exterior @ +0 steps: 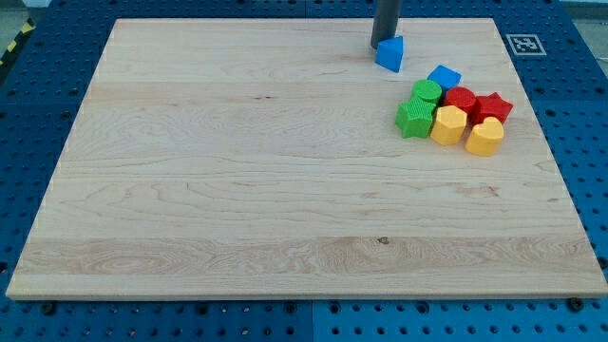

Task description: Push the blue triangle into the group of blocks

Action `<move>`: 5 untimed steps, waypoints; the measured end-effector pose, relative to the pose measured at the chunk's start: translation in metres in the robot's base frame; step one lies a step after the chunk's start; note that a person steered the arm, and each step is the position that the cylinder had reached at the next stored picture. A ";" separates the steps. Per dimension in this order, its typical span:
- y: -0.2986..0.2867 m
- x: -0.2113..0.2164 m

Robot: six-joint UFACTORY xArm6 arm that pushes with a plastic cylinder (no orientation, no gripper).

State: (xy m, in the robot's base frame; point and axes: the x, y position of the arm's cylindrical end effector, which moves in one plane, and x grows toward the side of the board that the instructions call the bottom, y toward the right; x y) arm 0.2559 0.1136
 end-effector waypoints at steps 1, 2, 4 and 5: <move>-0.032 -0.003; -0.038 0.008; 0.031 0.037; 0.050 0.037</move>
State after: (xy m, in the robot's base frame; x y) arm 0.2931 0.1634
